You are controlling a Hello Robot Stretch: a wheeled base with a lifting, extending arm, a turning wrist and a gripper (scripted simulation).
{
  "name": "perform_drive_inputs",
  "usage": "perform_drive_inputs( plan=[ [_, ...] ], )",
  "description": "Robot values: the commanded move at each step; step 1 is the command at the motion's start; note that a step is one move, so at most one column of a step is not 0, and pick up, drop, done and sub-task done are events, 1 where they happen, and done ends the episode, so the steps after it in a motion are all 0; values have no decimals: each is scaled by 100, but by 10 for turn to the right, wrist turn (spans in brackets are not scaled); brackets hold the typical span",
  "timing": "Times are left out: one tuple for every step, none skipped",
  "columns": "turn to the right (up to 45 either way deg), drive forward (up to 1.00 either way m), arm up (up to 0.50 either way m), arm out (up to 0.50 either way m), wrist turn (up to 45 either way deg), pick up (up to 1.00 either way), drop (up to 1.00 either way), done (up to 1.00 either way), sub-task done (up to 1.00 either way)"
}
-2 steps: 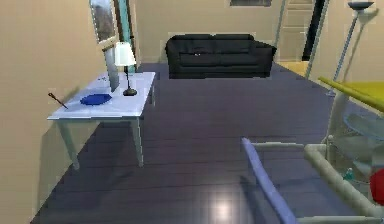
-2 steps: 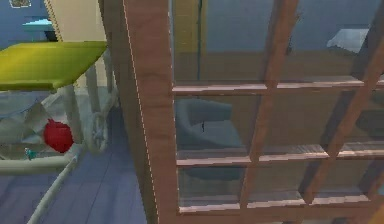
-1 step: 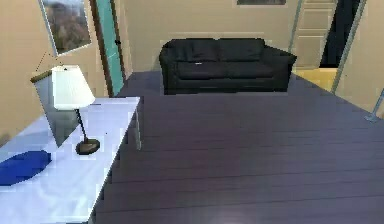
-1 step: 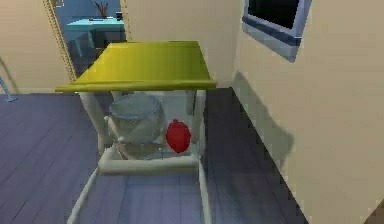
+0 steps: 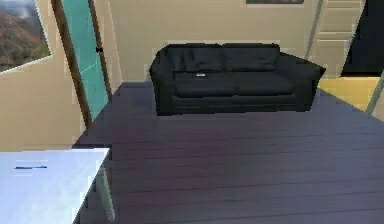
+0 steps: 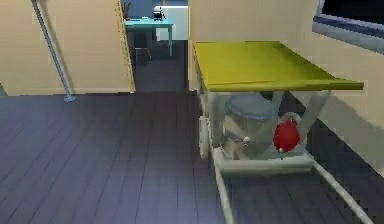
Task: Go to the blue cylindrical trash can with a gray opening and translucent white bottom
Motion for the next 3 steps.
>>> perform_drive_inputs(
  plan=[
    [390, 0, 0, 0, 0, 0, 0, 0, 0],
    [0, 100, 0, 0, 0, 0, 0, 0, 0],
    [0, 100, 0, 0, 0, 0, 0, 0, 0]
  ],
)
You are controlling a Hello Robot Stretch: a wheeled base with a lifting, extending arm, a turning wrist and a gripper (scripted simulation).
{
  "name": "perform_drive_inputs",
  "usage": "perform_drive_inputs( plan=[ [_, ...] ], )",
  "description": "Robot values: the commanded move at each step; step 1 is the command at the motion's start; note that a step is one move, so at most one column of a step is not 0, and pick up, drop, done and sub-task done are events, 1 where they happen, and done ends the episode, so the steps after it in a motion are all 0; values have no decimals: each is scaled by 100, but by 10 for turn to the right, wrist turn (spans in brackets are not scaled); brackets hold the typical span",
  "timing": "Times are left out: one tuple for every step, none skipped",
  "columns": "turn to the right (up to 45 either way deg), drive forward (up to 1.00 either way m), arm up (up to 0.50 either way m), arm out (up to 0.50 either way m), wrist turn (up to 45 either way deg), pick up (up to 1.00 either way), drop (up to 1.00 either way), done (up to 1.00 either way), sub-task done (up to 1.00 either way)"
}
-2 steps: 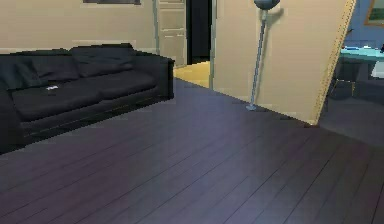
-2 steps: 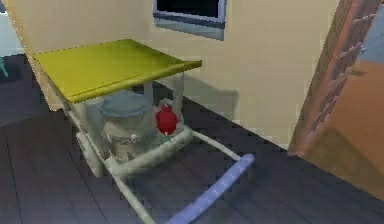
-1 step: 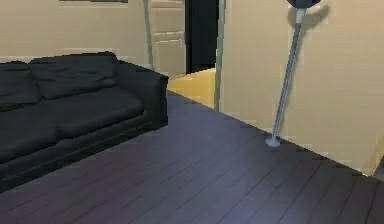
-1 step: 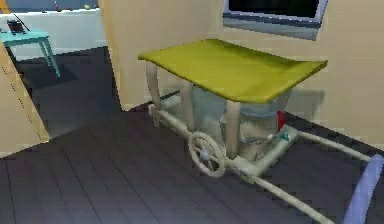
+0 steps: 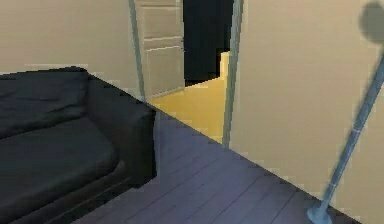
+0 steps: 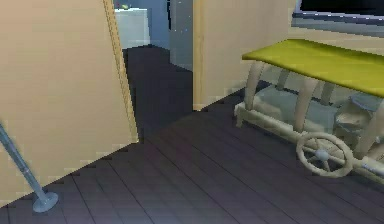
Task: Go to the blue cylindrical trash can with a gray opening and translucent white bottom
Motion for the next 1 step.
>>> perform_drive_inputs(
  plan=[
    [30, 0, 0, 0, 0, 0, 0, 0, 0]
  ],
)
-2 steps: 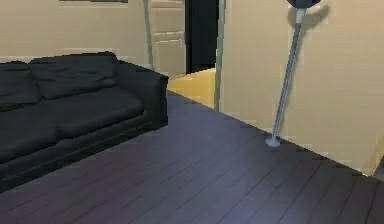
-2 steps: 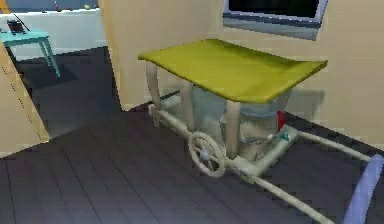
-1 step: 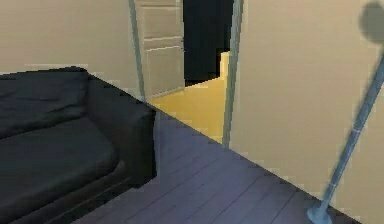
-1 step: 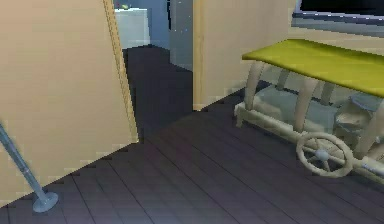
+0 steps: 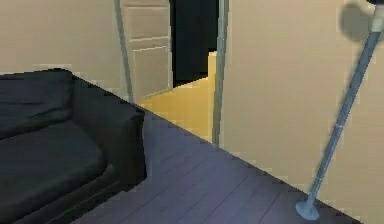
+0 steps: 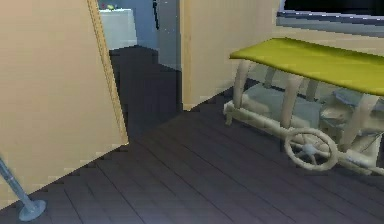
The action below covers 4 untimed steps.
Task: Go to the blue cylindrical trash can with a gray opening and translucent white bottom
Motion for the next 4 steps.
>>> perform_drive_inputs(
  plan=[
    [0, 100, 0, 0, 0, 0, 0, 0, 0],
    [0, 100, 0, 0, 0, 0, 0, 0, 0],
    [-30, 0, 0, 0, 0, 0, 0, 0, 0],
    [0, 15, 0, 0, 0, 0, 0, 0, 0]
  ],
)
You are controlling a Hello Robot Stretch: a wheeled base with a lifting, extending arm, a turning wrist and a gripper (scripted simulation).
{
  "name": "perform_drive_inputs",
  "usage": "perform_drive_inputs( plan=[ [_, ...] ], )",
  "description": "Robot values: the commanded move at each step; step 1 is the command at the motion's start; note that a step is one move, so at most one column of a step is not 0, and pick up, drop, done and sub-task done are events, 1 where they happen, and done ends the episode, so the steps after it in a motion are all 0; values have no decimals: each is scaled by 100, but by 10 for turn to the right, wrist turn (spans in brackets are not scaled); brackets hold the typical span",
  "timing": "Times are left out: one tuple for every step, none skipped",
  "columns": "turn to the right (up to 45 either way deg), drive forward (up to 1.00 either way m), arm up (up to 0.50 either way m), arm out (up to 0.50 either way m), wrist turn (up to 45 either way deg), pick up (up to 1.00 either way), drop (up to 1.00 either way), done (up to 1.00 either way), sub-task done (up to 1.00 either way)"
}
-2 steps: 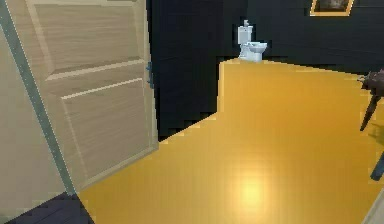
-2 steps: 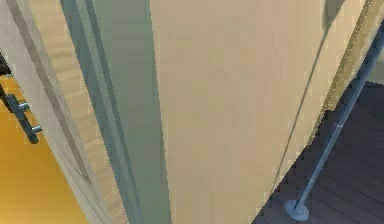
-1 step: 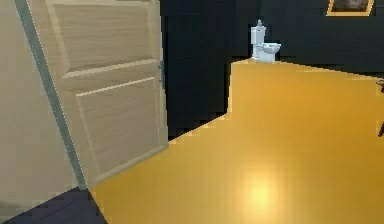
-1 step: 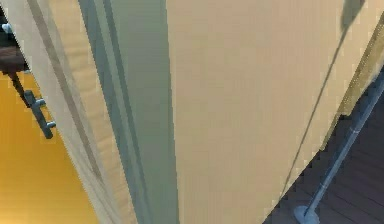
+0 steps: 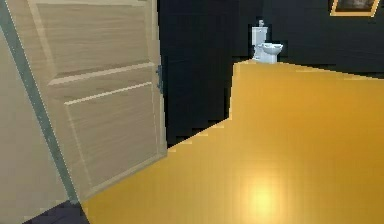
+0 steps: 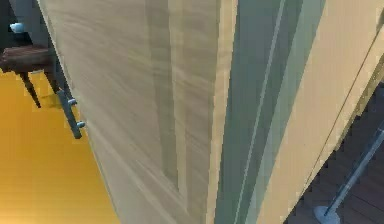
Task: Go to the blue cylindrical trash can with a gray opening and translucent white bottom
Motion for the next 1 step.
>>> perform_drive_inputs(
  plan=[
    [390, 0, 0, 0, 0, 0, 0, 0, 0]
  ],
)
